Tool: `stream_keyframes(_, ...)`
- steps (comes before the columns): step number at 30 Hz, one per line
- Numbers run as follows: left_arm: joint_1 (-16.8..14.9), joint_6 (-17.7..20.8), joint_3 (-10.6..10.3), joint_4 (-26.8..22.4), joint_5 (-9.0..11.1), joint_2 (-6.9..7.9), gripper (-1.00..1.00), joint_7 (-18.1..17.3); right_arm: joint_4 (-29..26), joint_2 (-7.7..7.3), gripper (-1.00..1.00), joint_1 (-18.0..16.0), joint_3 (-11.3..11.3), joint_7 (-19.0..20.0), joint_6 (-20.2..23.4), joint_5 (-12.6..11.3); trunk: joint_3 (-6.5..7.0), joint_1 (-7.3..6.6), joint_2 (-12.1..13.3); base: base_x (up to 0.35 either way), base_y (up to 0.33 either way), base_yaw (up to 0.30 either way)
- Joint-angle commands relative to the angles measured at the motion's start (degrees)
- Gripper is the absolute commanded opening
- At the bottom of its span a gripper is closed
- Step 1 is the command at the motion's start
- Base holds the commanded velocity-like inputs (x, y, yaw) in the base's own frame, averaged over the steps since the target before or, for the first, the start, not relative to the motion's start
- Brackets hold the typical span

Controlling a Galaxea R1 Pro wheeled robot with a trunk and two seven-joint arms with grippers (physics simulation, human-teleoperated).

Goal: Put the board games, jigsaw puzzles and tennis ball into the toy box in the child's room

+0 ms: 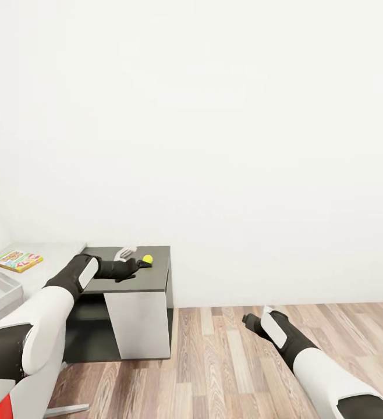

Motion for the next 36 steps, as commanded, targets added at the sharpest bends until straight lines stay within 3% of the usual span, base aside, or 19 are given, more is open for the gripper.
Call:
stream_keyframes(1,-0.01,0.32,0.32,0.02,-0.07,-0.03,1.00,-0.09,-0.11,-0.08,1.00,-0.01,0.48,-0.46,0.18,-0.53,-0.08,0.03,-0.08,-0.003,0.000,0.000)
stream_keyframes(8,0.55,0.28,0.32,0.05,-0.09,-0.05,1.00,0.02,-0.04,-0.09,1.00,0.09,0.43,-0.46,0.17,-0.48,-0.08,0.03,-0.08,0.000,0.000,0.000)
stream_keyframes(17,3.49,-1.14,0.19,0.07,-0.09,-0.24,1.00,0.15,0.02,-0.01,1.00,0.58,0.48,-0.45,0.08,-0.51,-0.18,0.03,-0.08,0.000,0.000,0.000)
stream_keyframes(24,7.17,-3.53,-3.98,0.07,-0.10,-0.42,1.00,0.24,0.31,1.23,1.00,0.87,0.44,-0.45,0.03,-0.26,-0.35,0.03,-0.08,0.000,0.000,0.000)
stream_keyframes(36,11.33,-5.88,-5.04,0.25,-0.16,-0.43,1.00,0.28,5.65,1.82,1.00,0.91,0.49,-0.44,-3.88,0.73,-0.72,0.03,-0.08,-0.139,0.000,0.000)
